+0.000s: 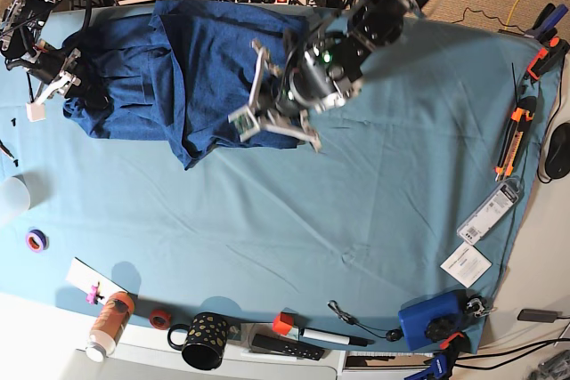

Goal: Layout the t-shirt on the table in an organized manner, then fold the t-shirt properly
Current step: 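Fold the collar end with the right gripper over onto the stack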

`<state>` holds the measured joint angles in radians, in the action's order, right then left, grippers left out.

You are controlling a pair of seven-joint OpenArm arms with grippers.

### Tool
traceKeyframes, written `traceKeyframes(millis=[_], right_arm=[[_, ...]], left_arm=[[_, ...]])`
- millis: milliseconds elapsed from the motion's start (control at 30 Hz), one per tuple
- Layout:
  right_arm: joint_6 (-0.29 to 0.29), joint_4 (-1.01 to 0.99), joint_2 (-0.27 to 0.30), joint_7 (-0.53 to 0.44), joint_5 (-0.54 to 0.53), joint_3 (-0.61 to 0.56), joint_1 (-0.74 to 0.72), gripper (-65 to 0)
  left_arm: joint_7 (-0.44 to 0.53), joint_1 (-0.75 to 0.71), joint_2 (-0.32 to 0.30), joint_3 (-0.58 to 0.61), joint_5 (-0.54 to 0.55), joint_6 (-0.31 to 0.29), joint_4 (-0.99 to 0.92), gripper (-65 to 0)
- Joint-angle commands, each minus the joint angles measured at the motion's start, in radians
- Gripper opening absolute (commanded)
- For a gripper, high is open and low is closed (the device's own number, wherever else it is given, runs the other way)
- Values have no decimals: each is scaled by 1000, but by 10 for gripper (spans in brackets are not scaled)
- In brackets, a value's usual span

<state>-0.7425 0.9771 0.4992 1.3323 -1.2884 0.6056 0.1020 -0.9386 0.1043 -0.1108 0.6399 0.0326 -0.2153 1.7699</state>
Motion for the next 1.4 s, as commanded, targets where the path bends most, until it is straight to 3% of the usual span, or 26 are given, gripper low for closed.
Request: traceKeyframes(millis=[0, 100, 233, 433, 700, 1000, 1233, 1367], right_arm=[[44, -15, -3, 64, 38, -8, 23, -650], [44, -15, -3, 64, -26, -8, 22, -650], [44, -13, -3, 64, -195, -8, 23, -650], [44, 80, -31, 64, -195, -8, 45, -650], [44, 466, -151, 64, -195, -9, 147, -650], [44, 849, -245, 64, -195, -10, 192, -650], [44, 947, -374, 64, -195, -12, 192, -650], [44, 947, -433, 64, -191, -71, 192, -650]], left_arm=[[-2, 22, 10, -2, -18, 12, 18, -650], [-69, 31, 8, -7, -61, 17, 18, -650], [-145, 19, 8, -17, -63, 13, 18, -650], [-164, -21, 7, -17, -68, 5, 18, -650], [-160, -56, 8, -17, -93, -17, 18, -650], [-153, -52, 8, -17, -93, -17, 18, -650], [-145, -52, 8, -17, -93, -17, 18, -650], [-142, -51, 9, -17, -93, -17, 18, -650]])
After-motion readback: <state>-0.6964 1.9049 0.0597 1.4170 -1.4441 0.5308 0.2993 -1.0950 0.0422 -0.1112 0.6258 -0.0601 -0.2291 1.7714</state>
